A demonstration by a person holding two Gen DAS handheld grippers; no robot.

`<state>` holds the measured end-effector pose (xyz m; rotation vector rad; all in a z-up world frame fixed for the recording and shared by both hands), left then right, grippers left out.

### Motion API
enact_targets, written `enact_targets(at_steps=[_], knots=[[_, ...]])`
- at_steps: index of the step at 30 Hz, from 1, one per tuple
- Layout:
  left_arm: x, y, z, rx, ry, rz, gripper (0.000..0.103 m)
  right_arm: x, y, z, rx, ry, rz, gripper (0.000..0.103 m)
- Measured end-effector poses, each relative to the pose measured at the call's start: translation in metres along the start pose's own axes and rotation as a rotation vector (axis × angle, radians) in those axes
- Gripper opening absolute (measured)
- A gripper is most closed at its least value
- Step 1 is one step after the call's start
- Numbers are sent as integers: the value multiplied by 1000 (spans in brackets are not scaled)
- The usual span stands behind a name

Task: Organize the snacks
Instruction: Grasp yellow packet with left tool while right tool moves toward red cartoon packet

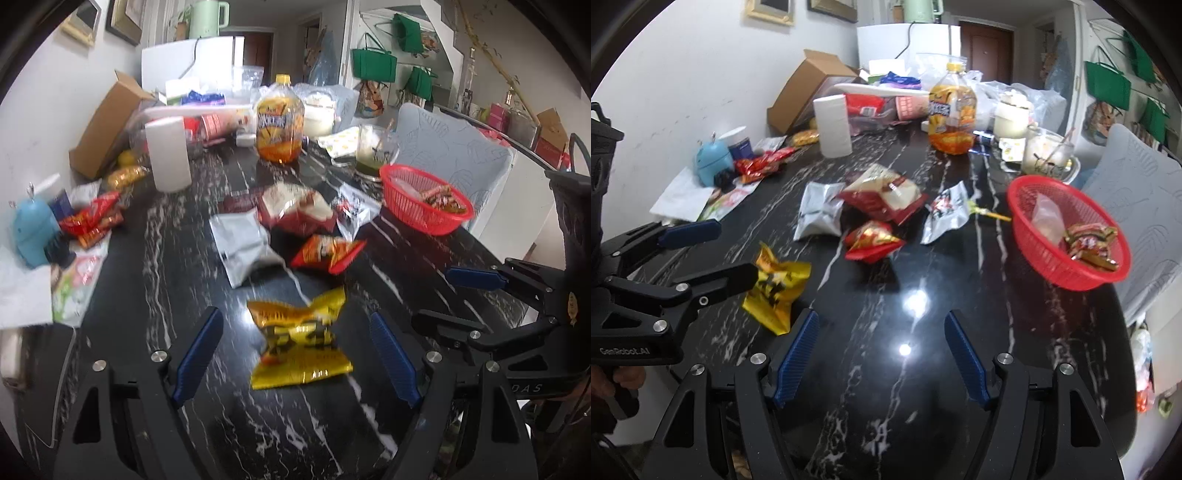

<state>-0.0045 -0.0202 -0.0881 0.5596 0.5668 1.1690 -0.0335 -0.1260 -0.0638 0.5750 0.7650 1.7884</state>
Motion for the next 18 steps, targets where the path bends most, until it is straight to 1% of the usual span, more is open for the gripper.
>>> enact_targets(at_steps=[4, 8, 10, 11, 15, 18], knots=[[-1, -7, -10, 28, -11, -16, 81, 6, -8, -8, 16, 3, 21, 71], [2, -13, -13, 46, -3, -32, 81, 9, -14, -11, 27, 14, 17, 71], [2, -18, -15, 69, -1, -67, 81, 8, -16, -11, 29, 14, 11, 71], [2, -21, -16, 76, 0, -72, 81, 8, -17, -11, 30, 11, 10, 71], [5, -30, -16, 93, 0, -61, 81, 4, -23, -11, 40, 8, -2, 71], [7, -36, -14, 108, 3, -79, 81, 2, -29, -8, 51, 0, -3, 72]])
Point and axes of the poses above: each gripper's, at about its wrist camera, not at the fingertips, and y roughly against the way its jaws point, x to its left, z to its top, the point moved 5 cm from there along -y, roughly the way its jaws point, and after that the axes turned 2 degrees about y, right-handed, at the moved point
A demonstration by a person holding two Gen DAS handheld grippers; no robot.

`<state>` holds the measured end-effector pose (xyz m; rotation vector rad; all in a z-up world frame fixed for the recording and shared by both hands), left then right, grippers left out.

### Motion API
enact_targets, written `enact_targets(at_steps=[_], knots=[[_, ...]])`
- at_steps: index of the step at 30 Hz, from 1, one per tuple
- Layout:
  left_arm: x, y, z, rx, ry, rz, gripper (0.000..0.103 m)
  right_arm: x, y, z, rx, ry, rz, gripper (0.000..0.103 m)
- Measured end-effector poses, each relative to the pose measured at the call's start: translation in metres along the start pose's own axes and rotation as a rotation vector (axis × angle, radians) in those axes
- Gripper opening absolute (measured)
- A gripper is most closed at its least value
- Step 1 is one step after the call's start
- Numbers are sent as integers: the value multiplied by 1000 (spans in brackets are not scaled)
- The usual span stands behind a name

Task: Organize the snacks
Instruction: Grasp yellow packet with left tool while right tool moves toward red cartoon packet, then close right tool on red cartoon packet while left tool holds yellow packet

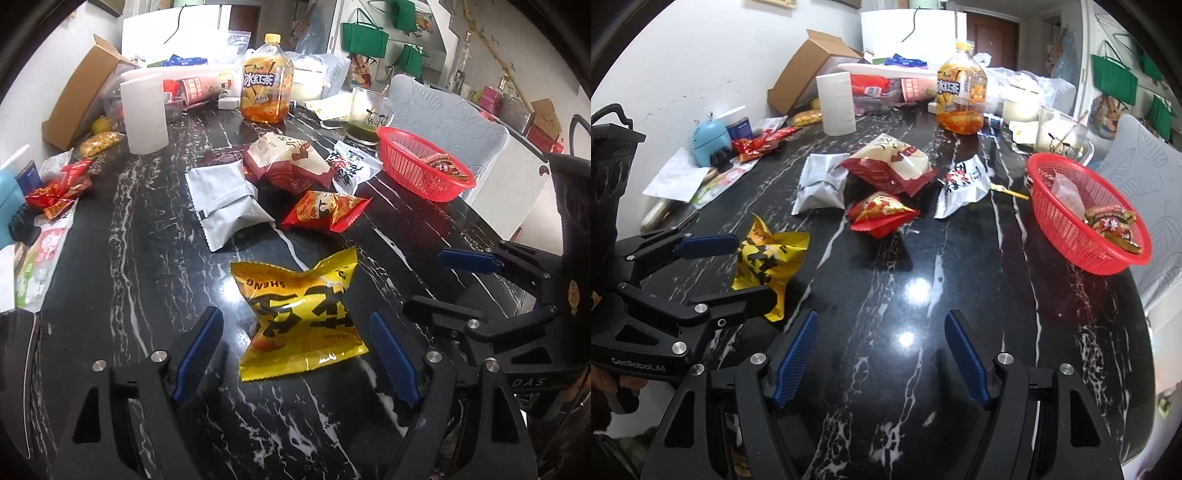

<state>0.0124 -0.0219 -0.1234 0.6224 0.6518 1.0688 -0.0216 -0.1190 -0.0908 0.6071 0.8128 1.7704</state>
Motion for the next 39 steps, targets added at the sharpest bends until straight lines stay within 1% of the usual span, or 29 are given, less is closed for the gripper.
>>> enact_targets(at_steps=[4, 7, 9, 10, 11, 12, 13, 16, 20, 21, 23, 25, 28, 32, 35, 36, 39], knots=[[3, -7, 5, 9, -6, -2, 81, -4, -9, 6, 19, -13, -8, 74], [3, -12, 5, 17, -45, 21, 81, -9, -13, 10, 20, -12, -12, 77], [2, -14, 5, 27, -59, 3, 71, -12, -16, 12, 29, -11, -20, 77], [1, -15, 4, 31, -56, -5, 69, -14, -18, 13, 33, -14, -19, 77], [2, -18, 4, 38, -50, -14, 61, -16, -19, 13, 35, -15, -17, 77], [3, -21, 3, 46, -33, -25, 59, -18, -20, 14, 35, -15, -14, 77], [4, -20, 3, 24, -25, -26, 59, -22, -22, 15, 35, -16, -17, 77], [7, -21, 5, 8, 1, -13, 58, -33, -27, 16, 52, -37, -22, 77], [13, -22, 8, 17, 44, -2, 58, -42, -30, 22, 59, -69, 2, 77], [16, -22, 10, 19, 72, -4, 58, -43, -30, 25, 54, -68, 4, 77], [21, -23, 13, 21, 115, -23, 58, -45, -29, 33, 39, -54, -17, 77], [26, -24, 17, 23, 140, -34, 58, -45, -28, 39, 30, -46, -17, 77], [32, -28, 22, 30, 147, -23, 58, -41, -31, 52, 21, -23, 19, 77], [39, -26, 27, 21, 164, -21, 58, -35, -43, 65, 19, 16, 21, 77], [47, -24, 30, 5, 173, -11, 58, -31, -54, 72, 27, 16, 71, 77], [49, -24, 31, 3, 183, -17, 58, -29, -59, 74, 33, 12, 94, 77], [52, -26, 31, 8, 216, -52, 58, -27, -71, 77, 55, 15, 105, 77]])
Point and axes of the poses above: each gripper's, at about its wrist camera, not at the fingertips, and y roughly against the way its jaws point, x to its left, z to its top, the point moved 5 cm from there along -y, roughly the way its jaws point, and after that the axes turned 2 degrees about y, right-handed, at the moved point
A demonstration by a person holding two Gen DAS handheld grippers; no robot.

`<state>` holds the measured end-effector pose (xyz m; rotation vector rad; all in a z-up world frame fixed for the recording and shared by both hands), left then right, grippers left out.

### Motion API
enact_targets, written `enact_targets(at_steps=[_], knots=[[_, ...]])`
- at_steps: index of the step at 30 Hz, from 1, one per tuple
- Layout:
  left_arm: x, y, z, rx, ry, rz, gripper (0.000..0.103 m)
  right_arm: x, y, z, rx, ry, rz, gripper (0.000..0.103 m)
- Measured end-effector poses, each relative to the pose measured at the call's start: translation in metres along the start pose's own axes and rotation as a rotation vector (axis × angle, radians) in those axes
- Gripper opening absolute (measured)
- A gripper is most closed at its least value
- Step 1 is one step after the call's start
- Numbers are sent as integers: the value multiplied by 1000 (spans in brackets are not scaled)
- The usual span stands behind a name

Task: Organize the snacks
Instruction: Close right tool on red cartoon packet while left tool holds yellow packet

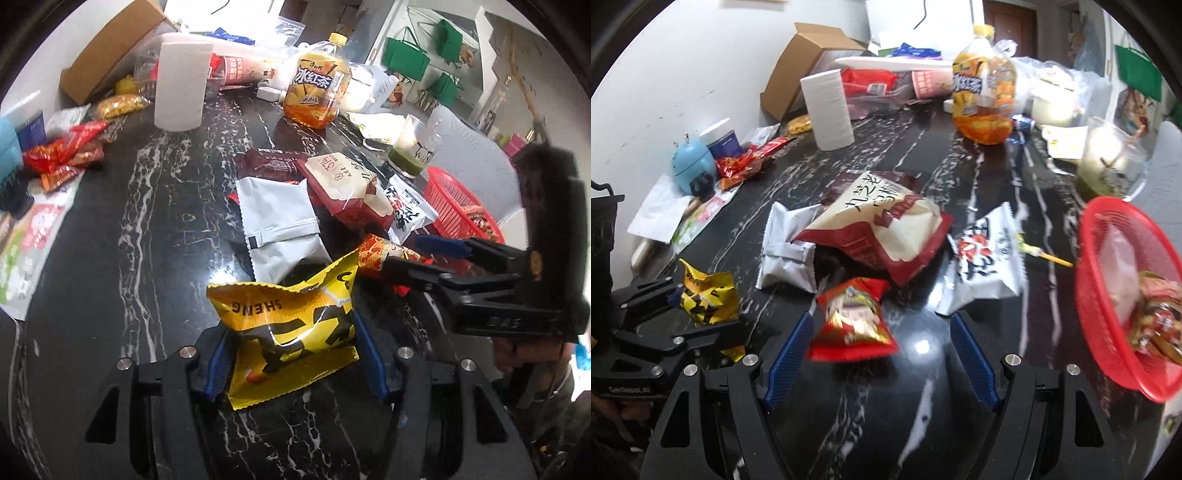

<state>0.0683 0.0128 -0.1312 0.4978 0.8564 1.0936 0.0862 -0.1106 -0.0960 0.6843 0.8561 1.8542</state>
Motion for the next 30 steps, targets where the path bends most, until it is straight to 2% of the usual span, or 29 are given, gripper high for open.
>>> enact_targets(at_steps=[3, 7, 16, 20, 26, 30], knots=[[0, -2, 0, 4, 2, 2, 58, 2, -8, 2, 10, 1, 22, 77], [1, -3, 0, 13, -8, 13, 58, 8, -20, 2, 33, 9, 43, 72], [4, -3, -1, 10, 7, 23, 58, 15, -26, 1, 5, 92, -38, 72], [4, -3, -1, 16, 18, 12, 58, 20, -24, 0, 3, 130, -56, 53], [-2, -1, -6, 17, 12, -2, 58, 28, -19, -7, 21, 148, -35, 52], [-6, 2, -9, 16, 10, -16, 58, 28, -8, -15, 7, 111, -14, 52]])
Point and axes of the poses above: each gripper's, at about its wrist camera, not at the fingertips, and y roughly against the way its jaws point, x to its left, z to its top, the point moved 5 cm from there along -y, roughly the way its jaws point, and after that the axes turned 2 degrees about y, right-handed, at the moved point
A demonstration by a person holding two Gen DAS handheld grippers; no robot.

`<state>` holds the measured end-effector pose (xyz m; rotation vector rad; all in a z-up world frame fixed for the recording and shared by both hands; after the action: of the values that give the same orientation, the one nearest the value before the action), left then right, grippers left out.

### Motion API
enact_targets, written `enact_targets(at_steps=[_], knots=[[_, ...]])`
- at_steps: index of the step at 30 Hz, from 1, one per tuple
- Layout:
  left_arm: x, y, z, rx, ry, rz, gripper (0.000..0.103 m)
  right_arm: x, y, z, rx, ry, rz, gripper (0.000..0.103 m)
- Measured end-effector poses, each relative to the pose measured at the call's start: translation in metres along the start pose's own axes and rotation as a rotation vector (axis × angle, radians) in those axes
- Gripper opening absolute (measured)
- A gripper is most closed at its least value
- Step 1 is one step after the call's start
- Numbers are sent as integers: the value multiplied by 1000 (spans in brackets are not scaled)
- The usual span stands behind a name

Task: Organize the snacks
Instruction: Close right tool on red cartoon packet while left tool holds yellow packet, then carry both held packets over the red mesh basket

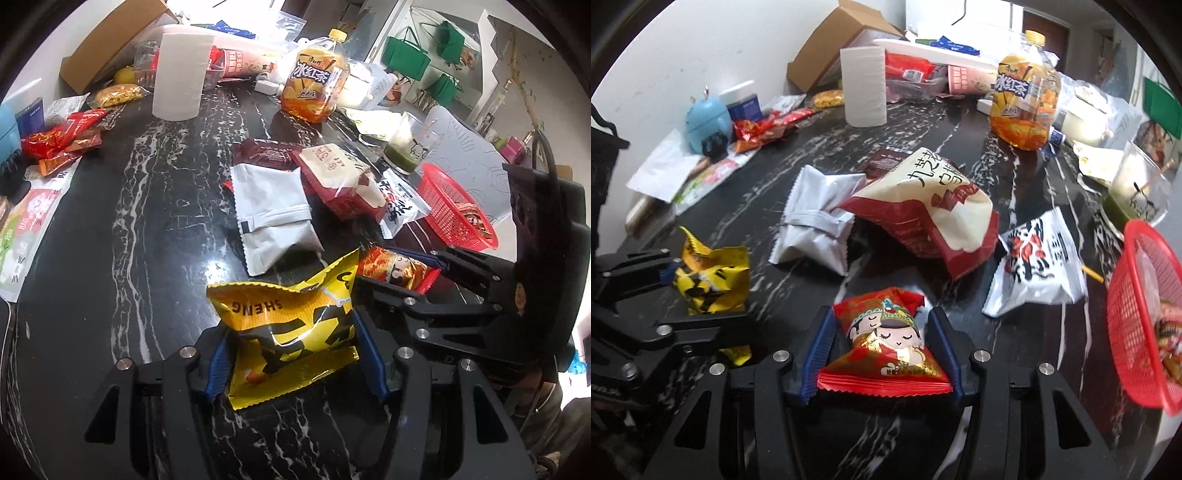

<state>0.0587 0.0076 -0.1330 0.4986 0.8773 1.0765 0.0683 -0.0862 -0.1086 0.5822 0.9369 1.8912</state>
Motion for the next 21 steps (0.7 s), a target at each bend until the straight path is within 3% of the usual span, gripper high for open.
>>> enact_targets(at_steps=[11, 16, 18, 19, 21], knots=[[-10, 9, -8, -3, -30, -6, 58, 7, 23, -16, -32, -32, -2, 51], [-10, 10, -12, 2, -24, 0, 58, 11, 17, -26, 6, -9, -42, 53], [-10, 11, -13, 2, -19, -4, 58, 19, 15, -28, 16, 28, -42, 72], [-10, 11, -13, 3, -17, -7, 58, 20, 13, -29, 25, 27, -25, 85], [-10, 12, -14, 1, -15, -7, 58, 25, 13, -29, 17, 40, -19, 86]])
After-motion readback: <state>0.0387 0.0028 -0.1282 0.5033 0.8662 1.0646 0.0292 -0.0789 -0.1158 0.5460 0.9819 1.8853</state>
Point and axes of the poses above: each gripper's, at about its wrist camera, not at the fingertips, and y roughly against the way its jaws point, x to its left, z to its top, the point moved 5 cm from there along -y, roughly the way its jaws point, and after that the axes turned 2 degrees about y, right-handed, at the moved point
